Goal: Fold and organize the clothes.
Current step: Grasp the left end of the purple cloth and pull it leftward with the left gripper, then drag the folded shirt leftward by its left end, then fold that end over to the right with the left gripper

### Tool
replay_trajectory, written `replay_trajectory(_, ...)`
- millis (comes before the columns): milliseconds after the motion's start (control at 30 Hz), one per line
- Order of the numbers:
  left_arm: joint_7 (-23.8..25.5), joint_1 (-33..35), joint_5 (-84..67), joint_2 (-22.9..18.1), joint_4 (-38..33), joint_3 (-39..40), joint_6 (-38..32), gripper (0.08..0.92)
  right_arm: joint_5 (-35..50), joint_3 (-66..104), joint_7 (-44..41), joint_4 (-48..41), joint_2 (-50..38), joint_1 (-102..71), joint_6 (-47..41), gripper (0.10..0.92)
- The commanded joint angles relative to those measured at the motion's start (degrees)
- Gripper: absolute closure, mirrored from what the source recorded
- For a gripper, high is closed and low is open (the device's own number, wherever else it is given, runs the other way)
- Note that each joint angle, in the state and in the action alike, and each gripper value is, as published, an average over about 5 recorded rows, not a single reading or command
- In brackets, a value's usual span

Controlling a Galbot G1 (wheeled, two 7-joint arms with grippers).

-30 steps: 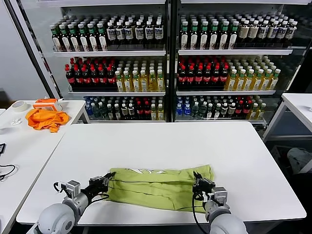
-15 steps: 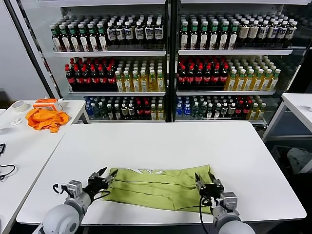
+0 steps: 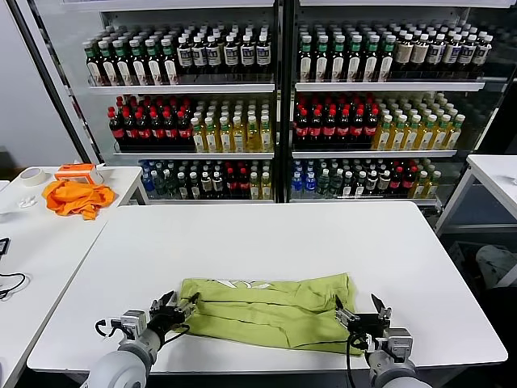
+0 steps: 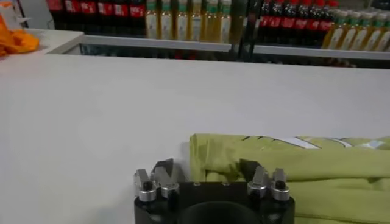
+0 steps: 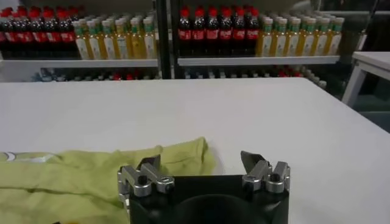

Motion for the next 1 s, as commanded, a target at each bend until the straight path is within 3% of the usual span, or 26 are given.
replay_trajectory(33,-3.0,0.4,0.1,-1.2,0.3,0.9,0.4,0.393,-0.1,1.3,0.4,0.6,-0.1,-1.5,0.0,0.203)
replay_trajectory(367,-1.8,0.0,4.8,-2.8,0.5,2.2,1.6,0.679,-0.2,1.5,0.6,0.7,-0.1,-1.3,-0.4,0.203)
replay_trajectory(533,-1.3,0.0,9.3,-1.5,-1.6,-1.3,3.4,0.825,-0.2,1.5,0.6,0.7,-0.1,-1.0,-0.5,0.203)
replay_trajectory(667,-1.2,0.5,12.0,2.3,-4.3,-8.3,5.7,0.897,-0.2,1.5,0.6,0.4,-0.3,-0.4,-0.6,0.203)
replay_trajectory(1000,-2.0,9.7,18.2,16.8,-5.5,-31.0,10.9,0.901,-0.1,1.5,0.2,-0.8,-0.6,1.2,-0.5,0.203)
